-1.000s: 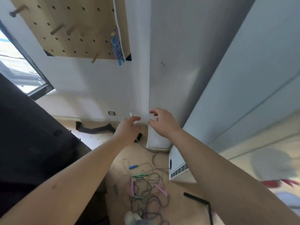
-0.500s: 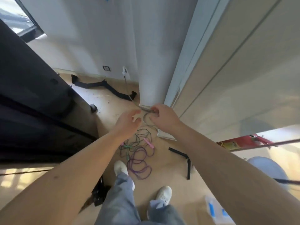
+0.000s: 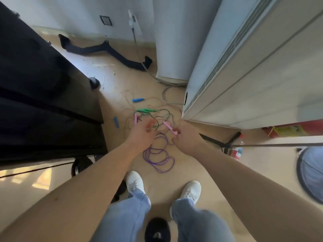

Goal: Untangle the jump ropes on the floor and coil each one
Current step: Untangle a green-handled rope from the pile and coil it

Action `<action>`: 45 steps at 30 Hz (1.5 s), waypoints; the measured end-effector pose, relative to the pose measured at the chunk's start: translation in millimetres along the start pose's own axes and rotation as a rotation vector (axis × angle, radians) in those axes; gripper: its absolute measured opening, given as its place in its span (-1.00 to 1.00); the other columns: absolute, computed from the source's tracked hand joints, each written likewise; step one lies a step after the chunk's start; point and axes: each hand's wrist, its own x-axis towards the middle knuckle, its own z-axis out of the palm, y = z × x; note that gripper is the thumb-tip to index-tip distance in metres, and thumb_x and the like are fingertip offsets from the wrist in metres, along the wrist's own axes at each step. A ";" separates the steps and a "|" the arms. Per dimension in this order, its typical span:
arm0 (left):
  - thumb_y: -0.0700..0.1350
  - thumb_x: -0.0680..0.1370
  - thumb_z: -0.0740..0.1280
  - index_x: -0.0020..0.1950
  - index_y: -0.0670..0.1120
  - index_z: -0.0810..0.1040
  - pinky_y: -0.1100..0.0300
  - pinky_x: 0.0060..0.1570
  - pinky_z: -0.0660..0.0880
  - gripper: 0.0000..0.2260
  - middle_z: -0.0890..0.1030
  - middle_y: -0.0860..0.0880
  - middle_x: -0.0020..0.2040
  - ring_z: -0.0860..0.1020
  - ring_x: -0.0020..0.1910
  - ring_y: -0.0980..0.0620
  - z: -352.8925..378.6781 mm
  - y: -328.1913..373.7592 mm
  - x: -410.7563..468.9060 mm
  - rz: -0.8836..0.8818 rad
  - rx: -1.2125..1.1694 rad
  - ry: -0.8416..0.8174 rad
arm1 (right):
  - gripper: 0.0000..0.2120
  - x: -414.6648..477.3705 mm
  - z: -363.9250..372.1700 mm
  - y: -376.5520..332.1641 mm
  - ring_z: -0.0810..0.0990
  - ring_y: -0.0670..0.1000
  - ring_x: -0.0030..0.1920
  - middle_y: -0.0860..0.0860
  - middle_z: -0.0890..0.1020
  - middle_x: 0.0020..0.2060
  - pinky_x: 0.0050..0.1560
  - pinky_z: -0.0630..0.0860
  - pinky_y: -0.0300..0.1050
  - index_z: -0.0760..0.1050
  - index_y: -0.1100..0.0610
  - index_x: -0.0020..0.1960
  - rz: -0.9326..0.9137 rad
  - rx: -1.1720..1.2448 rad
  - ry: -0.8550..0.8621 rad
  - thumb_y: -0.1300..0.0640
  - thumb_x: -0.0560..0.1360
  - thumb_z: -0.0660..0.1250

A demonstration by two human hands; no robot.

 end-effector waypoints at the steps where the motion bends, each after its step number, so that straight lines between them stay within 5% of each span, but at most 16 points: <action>1: -0.19 0.63 0.26 0.39 -0.06 0.50 0.29 0.12 0.35 -0.68 0.51 -0.03 0.31 0.50 0.27 -0.01 9.7 -19.8 17.0 -0.016 0.000 -0.001 | -0.60 19.4 19.6 9.6 0.54 0.14 0.23 0.08 0.58 0.20 0.18 0.46 -0.06 0.47 0.05 0.39 0.013 0.008 -0.017 0.06 0.56 0.30; 8: -0.25 0.60 0.26 0.45 -0.07 0.45 0.28 0.01 0.42 -0.60 0.56 -0.03 0.13 0.49 0.04 0.03 81.6 -147.9 129.7 -0.103 0.040 -0.029 | -0.59 149.4 139.6 70.2 0.50 0.13 0.32 0.09 0.55 0.29 0.36 0.38 -0.02 0.47 0.07 0.41 0.054 -0.032 -0.085 0.07 0.57 0.31; 11: -0.27 0.58 0.27 0.40 -0.08 0.49 0.18 0.11 0.51 -0.61 0.55 0.01 -0.02 0.56 0.06 -0.03 115.8 -197.5 177.8 -0.118 0.055 -0.049 | -0.57 204.6 180.8 93.0 0.51 0.13 0.28 0.10 0.53 0.27 0.23 0.44 -0.08 0.46 0.06 0.42 0.059 -0.050 -0.099 0.08 0.56 0.31; 20: -0.25 0.53 0.35 0.41 -0.01 0.49 0.19 0.14 0.50 -0.55 0.58 -0.05 0.25 0.57 0.16 -0.04 193.5 -292.5 317.3 -0.077 0.171 -0.055 | -0.61 344.7 266.3 152.0 0.55 0.00 0.24 -0.04 0.52 0.35 -0.07 0.41 -0.16 0.49 0.00 0.33 0.043 -0.196 -0.045 0.19 0.52 0.23; 25: -0.30 0.49 0.35 0.45 -0.02 0.45 0.12 0.29 0.43 -0.46 0.52 -0.10 0.31 0.50 0.29 -0.08 213.5 -312.9 361.4 -0.038 0.312 -0.027 | -0.47 384.3 289.9 178.4 0.11 -0.01 0.58 -0.01 0.35 0.48 0.36 0.32 -0.04 0.34 0.03 0.47 -0.063 -0.404 -0.079 0.28 0.53 0.16; 28: -0.28 0.48 0.33 0.48 0.02 0.42 0.08 0.30 0.41 -0.44 0.46 -0.13 0.32 0.48 0.29 -0.14 225.7 -317.1 375.8 -0.031 0.388 -0.048 | -0.50 385.3 296.0 186.7 -0.07 0.03 0.60 0.02 0.30 0.51 0.24 0.41 0.13 0.40 0.05 0.39 -0.044 -0.495 -0.039 0.37 0.51 0.14; 32: -0.24 0.52 0.32 0.50 0.02 0.40 0.09 0.32 0.42 -0.46 0.39 -0.14 0.40 0.50 0.29 -0.18 243.3 -322.1 374.6 -0.022 0.432 -0.106 | -0.51 376.8 298.7 193.8 0.19 0.08 0.50 -0.03 0.29 0.52 -0.08 0.42 0.04 0.39 0.06 0.40 0.025 -0.595 -0.052 0.39 0.54 0.15; 35: -0.21 0.53 0.33 0.49 0.01 0.40 0.08 0.36 0.39 -0.48 0.30 -0.13 0.44 0.47 0.33 -0.17 250.4 -325.9 366.1 0.005 0.478 -0.138 | -0.35 375.7 312.1 210.6 0.27 0.10 0.43 -0.19 0.05 0.58 -0.06 0.55 0.29 0.39 0.03 0.45 0.125 -0.539 -0.115 0.46 0.43 0.25; 38: -0.20 0.55 0.33 0.49 0.00 0.39 0.03 0.38 0.41 -0.50 0.28 -0.14 0.45 0.48 0.34 -0.16 252.0 -325.9 356.0 0.017 0.522 -0.198 | -0.54 369.7 316.8 221.3 0.35 0.14 0.44 -0.07 0.06 0.62 0.17 0.55 0.26 0.47 0.12 0.36 0.130 -0.440 -0.138 0.33 0.49 0.20; 40: -0.15 0.57 0.32 0.50 0.01 0.37 0.01 0.35 0.43 -0.51 0.35 -0.15 0.42 0.50 0.31 -0.16 249.6 -321.2 346.2 0.030 0.541 -0.229 | -0.67 361.5 314.2 221.4 0.24 0.09 0.55 0.09 0.30 0.54 0.37 0.42 0.13 0.53 0.14 0.26 0.118 -0.405 -0.112 0.28 0.53 0.20; 42: -0.11 0.58 0.32 0.52 0.01 0.33 0.05 0.35 0.41 -0.50 0.38 -0.14 0.41 0.48 0.33 -0.15 244.4 -311.7 333.4 0.064 0.528 -0.238 | -0.72 348.3 305.0 214.6 0.28 0.11 0.52 0.10 0.56 0.29 0.57 0.07 0.14 0.54 0.10 0.21 0.072 -0.377 -0.066 0.25 0.55 0.19; 43: -0.11 0.57 0.33 0.53 -0.01 0.32 0.08 0.35 0.38 -0.47 0.39 -0.15 0.42 0.46 0.36 -0.15 241.3 -304.8 326.0 0.096 0.518 -0.227 | -0.72 341.7 299.3 210.1 0.37 0.09 0.45 0.06 0.60 0.20 0.59 -0.10 0.18 0.54 0.05 0.20 0.045 -0.345 -0.022 0.21 0.56 0.18; 45: -0.12 0.56 0.35 0.54 -0.02 0.31 0.14 0.34 0.34 -0.45 0.42 -0.18 0.40 0.44 0.37 -0.15 235.7 -287.1 310.0 0.165 0.494 -0.187 | -0.73 325.9 283.9 195.5 0.46 0.02 0.33 -0.04 0.60 0.15 0.55 -0.15 0.30 0.51 -0.08 0.20 0.028 -0.238 0.061 0.13 0.58 0.15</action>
